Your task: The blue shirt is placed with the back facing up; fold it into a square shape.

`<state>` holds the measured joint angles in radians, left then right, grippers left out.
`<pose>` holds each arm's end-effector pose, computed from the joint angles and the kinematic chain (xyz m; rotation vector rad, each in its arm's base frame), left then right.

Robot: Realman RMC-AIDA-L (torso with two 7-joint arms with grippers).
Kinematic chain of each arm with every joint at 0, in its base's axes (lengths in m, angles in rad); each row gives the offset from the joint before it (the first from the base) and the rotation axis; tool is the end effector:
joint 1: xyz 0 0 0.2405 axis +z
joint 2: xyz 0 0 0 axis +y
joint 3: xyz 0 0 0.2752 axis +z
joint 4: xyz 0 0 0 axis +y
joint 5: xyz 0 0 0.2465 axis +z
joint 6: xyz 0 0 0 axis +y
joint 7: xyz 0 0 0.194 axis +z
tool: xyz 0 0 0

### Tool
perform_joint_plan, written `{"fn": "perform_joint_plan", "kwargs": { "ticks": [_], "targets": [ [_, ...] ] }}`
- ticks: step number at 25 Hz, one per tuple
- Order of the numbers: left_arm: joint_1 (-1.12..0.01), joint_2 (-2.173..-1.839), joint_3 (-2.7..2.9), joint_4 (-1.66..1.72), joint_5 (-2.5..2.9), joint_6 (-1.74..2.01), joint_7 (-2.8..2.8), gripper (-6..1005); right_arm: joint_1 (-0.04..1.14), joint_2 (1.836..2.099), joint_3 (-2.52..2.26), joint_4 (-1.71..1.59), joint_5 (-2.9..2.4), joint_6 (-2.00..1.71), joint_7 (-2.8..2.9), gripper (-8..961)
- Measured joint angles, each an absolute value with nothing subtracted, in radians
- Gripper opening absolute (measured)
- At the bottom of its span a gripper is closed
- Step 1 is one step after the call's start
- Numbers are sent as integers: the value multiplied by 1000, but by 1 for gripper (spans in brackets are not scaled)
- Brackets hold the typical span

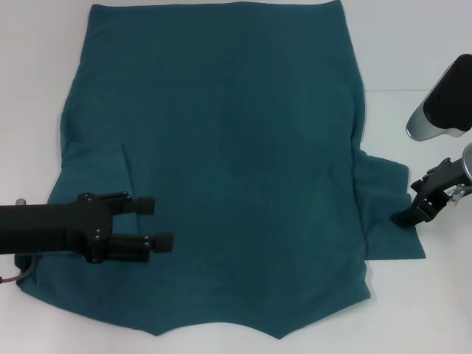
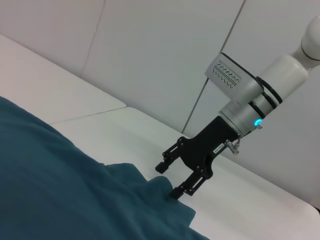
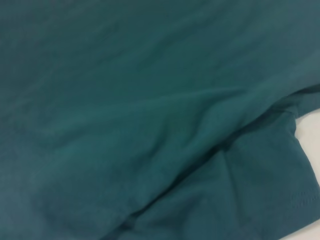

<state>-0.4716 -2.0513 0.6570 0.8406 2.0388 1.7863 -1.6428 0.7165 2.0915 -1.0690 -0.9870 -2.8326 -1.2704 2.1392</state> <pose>-0.2770 0.3572 -0.0037 -2.8000 -0.8261 -0.7219 0.2879 0.4683 -0.0307 -2.4882 0.6797 -0.5908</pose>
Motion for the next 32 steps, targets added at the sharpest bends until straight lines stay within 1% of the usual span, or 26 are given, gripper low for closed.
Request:
{"fn": "perform_joint_plan", "kwargs": {
  "ticks": [7,18,23,32],
  "targets": [
    [-471,-2056,653,840,2044,1776,-1643,947,728,2091,-1070,-933,-2828,-1227,2139,736],
    [-468,-2062,653,839,2044,1773,-1644,947,731,2094,-1069,-911,-2828,-1184,2148,281],
    [-464,-2062,648,839,2044,1773,-1644,947,723,2091,-1061,-925,-2832,-1201,2151,52],
    [-463,-2062,646,840,2043,1773,-1644,946,708,2090,-1028,-1118,-2840,-1332,2185,32]
  ]
}}
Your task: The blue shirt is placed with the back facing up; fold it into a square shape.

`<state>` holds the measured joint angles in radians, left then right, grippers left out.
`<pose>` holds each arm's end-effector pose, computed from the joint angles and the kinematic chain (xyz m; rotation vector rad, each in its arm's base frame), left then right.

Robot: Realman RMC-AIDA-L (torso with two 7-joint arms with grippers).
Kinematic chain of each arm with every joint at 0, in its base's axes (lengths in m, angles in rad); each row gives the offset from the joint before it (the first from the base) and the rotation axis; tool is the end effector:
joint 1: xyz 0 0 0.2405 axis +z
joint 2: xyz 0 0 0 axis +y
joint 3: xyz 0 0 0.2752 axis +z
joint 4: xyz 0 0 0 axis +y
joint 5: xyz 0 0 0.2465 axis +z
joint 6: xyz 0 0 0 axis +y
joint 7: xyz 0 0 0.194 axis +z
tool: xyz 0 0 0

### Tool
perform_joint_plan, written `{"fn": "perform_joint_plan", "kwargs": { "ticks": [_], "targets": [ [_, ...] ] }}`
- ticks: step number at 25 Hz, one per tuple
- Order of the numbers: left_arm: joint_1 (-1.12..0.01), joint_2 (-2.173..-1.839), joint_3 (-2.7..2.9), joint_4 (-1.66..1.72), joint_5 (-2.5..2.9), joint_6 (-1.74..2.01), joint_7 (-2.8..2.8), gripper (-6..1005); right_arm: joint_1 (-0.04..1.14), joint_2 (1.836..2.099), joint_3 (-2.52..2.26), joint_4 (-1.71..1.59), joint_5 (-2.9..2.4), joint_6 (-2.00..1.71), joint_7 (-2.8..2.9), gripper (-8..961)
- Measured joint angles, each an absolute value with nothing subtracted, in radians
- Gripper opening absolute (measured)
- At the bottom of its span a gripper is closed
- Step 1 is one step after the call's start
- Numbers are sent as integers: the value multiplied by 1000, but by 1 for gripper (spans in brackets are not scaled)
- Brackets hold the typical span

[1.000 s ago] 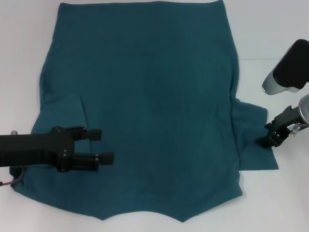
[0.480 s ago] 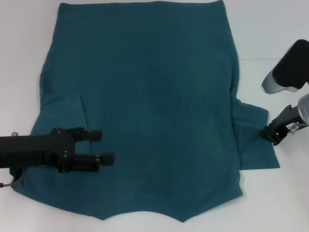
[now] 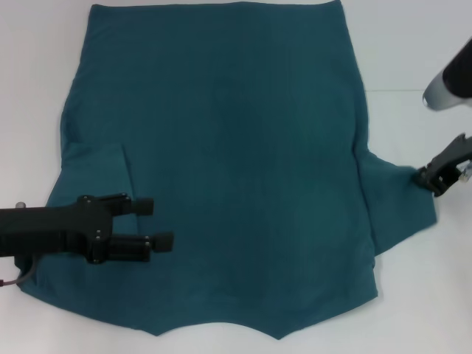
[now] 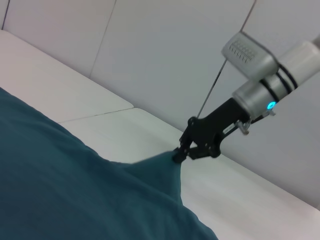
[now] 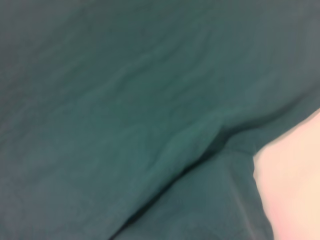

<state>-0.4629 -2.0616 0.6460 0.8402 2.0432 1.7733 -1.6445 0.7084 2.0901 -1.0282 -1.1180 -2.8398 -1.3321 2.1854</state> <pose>-0.2805 0.3562 -0.0065 -2.7759 -0.8511 -0.7283 0.2688 0.4761 0.0010 -2.4209 0.6978 -0.5224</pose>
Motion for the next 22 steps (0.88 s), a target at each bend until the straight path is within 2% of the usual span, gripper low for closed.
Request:
{"fn": "perform_joint_plan", "kwargs": {
  "ticks": [9,22],
  "targets": [
    [-437,-2062,646,846,2041,1773,-1644,946,728,2094,-1034,-1262,-2834,-1459,2216,33],
    [-413,-2063,635,847,2042,1783,-1652,947,783,2101,-1151,-1261,-2791,-1438,2305,33]
  ]
}}
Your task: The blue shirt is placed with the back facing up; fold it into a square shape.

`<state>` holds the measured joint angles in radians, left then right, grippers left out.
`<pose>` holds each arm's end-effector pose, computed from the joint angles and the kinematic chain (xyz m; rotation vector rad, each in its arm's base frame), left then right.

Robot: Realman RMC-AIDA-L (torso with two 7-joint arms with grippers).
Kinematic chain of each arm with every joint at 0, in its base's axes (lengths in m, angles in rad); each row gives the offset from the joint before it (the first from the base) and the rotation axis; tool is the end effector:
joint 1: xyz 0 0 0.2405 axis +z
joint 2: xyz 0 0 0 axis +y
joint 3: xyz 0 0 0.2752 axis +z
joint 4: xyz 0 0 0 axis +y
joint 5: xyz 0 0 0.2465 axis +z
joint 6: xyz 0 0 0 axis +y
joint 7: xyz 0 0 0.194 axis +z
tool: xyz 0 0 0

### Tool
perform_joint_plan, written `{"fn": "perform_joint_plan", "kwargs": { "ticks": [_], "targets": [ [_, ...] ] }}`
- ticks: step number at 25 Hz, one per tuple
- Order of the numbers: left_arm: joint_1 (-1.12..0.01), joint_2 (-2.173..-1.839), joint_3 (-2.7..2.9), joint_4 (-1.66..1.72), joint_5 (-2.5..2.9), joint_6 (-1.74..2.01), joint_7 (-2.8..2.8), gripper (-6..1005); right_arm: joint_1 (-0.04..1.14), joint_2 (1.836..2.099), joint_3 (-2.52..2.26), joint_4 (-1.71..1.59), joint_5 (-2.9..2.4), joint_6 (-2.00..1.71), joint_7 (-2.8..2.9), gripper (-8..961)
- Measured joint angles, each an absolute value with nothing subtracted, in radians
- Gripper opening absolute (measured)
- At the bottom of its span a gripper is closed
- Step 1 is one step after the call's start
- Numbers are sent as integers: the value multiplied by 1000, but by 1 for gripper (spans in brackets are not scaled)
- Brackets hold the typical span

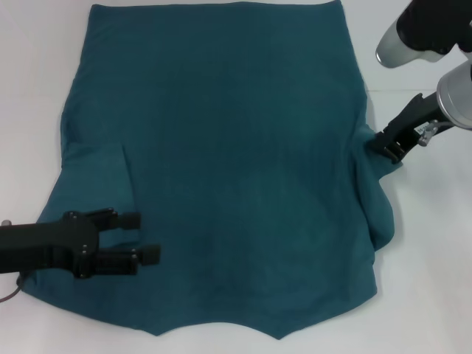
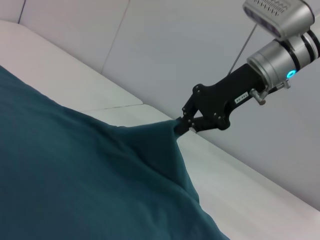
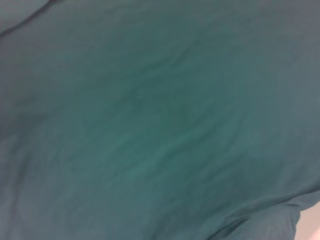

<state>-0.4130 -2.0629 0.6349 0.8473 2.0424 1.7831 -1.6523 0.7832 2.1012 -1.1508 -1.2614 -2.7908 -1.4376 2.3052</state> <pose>-0.2969 0.3415 -0.0038 -2.7385 -0.9210 -0.7318 0.1816 0.4822 -0.0078 -2.4847 0.5708 -0.4674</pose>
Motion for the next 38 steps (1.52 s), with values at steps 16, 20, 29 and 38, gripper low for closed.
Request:
{"fn": "perform_joint_plan", "kwargs": {
  "ticks": [16,20,29,38],
  "targets": [
    [-405,-2063,637,844,2043,1778,-1650,947,903,2099,-1168,-893,-2669,-1168,2393,32],
    [-402,-2063,636,843,2043,1776,-1648,947,900,2099,-1173,-853,-2559,-1084,2370,33],
    [-400,-2063,635,845,2043,1773,-1645,946,877,2088,-1155,-908,-2551,-1113,2347,432],
    [-404,-2062,635,847,2043,1772,-1648,946,800,2091,-1158,-1178,-2704,-1438,2500,768]
  ]
}}
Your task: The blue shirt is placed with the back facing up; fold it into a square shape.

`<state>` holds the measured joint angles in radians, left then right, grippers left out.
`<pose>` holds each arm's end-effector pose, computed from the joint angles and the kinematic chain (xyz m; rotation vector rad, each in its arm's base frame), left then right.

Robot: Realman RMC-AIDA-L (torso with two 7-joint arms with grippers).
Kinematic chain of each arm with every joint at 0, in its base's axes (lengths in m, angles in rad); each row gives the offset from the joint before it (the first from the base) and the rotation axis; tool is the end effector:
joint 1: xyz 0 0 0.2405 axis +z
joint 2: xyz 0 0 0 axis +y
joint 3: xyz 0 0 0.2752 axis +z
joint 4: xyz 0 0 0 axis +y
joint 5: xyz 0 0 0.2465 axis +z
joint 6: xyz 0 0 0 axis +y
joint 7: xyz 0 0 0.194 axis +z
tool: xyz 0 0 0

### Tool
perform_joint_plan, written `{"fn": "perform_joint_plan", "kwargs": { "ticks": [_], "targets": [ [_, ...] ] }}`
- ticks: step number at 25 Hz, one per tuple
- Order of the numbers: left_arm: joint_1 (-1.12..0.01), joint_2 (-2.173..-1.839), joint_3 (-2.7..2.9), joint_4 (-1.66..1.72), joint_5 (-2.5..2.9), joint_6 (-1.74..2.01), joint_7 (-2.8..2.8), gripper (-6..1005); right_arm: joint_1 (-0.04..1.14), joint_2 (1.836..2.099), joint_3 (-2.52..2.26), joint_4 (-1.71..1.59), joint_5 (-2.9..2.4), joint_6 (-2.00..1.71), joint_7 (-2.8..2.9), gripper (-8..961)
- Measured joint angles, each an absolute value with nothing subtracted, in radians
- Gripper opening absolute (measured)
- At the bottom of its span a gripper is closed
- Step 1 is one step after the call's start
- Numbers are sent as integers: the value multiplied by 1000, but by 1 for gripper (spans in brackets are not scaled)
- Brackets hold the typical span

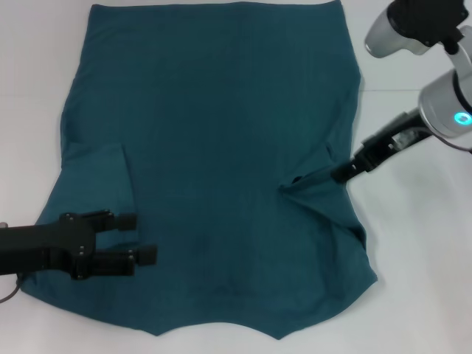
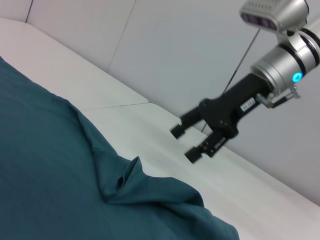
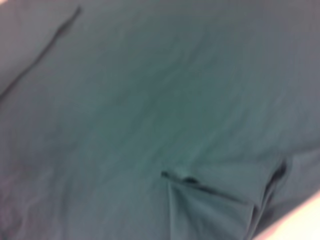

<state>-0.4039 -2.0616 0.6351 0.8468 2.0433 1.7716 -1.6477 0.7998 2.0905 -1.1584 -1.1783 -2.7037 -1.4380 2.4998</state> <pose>-0.3017 0.3406 -0.0034 -2.7237 -0.9278 -0.7205 0.1816 0.4769 -0.0283 -2.4791 0.8718 -0.3592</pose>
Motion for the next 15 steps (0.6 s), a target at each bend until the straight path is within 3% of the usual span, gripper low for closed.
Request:
{"fn": "perform_joint_plan", "kwargs": {
  "ticks": [7,15],
  "targets": [
    [-409,-2053,639,848,2044,1770,-1646,946,733,2092,-1154,-1189,-2698,-1529,2540,895],
    [-416,-2049,651,845,2048,1749,-1627,946,665,2093,-1154,-1139,-2577,-1469,2534,902]
  ]
}}
